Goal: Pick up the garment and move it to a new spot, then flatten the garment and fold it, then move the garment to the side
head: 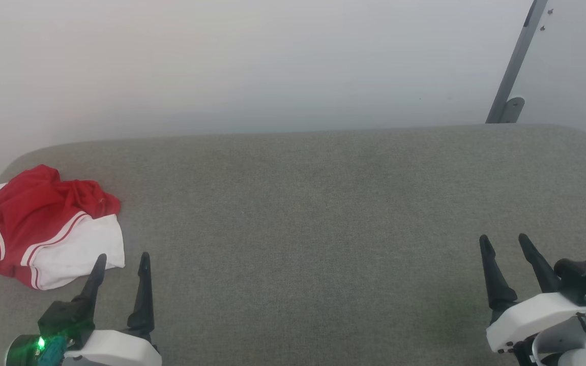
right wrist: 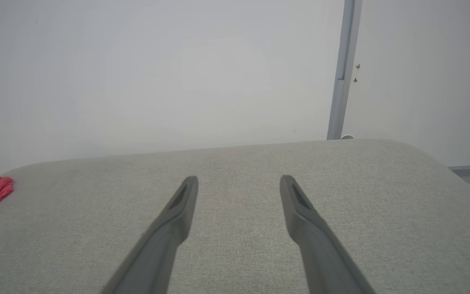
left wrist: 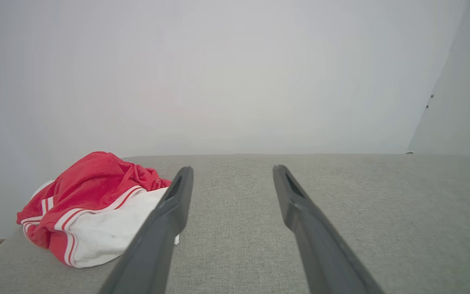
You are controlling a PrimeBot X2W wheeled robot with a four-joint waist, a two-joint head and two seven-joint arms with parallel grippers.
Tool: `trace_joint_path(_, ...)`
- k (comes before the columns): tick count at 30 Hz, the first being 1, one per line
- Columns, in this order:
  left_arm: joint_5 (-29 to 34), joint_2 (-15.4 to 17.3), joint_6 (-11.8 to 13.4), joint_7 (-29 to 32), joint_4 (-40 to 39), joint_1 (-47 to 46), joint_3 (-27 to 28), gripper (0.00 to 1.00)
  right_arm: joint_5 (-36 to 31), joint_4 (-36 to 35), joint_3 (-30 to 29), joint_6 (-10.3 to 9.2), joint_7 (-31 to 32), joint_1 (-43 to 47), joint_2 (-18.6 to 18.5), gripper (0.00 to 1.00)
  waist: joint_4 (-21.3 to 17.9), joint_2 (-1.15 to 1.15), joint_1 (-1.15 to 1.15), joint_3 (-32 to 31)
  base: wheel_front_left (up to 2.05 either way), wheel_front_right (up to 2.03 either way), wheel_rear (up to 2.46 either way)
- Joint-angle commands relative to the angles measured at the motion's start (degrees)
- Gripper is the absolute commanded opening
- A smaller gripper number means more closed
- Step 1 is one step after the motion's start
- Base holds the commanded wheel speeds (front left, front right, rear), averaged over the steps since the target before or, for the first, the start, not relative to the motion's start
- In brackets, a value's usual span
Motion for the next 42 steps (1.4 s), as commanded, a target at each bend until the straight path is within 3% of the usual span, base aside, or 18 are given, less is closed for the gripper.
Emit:
trace_joint_path(1,0.61,0.17,0.11,-0.57,-0.6,0.47,0.29,1.0,-1.03,-0.37,0.15,0.02,-0.49,0.27,-0.2,1.0,-0.02,0.0,0.0,-0.01,0.0,0.0,0.0)
trace_joint_path(11,3.51,0.03,-0.89,-1.57,-0.94,1.25,1.49,1.0,-4.78,-1.0,0.13,0.02,-1.33,0.75,-0.48,1.0,-0.02,0.0,0.0,-0.18,0.0,0.0,0.0)
trace_joint_path(28,2.69,-1.42,-3.57,-1.52,0.6,0.62,3.37,1.0,-4.89,-1.55,0.4,0.02,-1.03,0.81,-0.53,1.0,0.34,0.0,0.0,-0.01,0.0,0.0,0.0)
trace_joint_path(35,2.56,-1.52,-2.86,-1.52,1.42,0.08,5.06,1.0,-4.29,-1.55,1.99,0.02,-0.81,0.51,-0.91,1.0,2.38,0.0,0.0,-0.34,0.0,0.0,0.0)
trace_joint_path(42,1.86,-1.01,-2.15,-1.52,2.35,0.21,7.76,1.0,-3.43,-0.95,5.08,0.02,-0.38,-0.69,-1.34,1.0,6.85,0.0,0.0,-1.29,0.0,0.0,0.0)
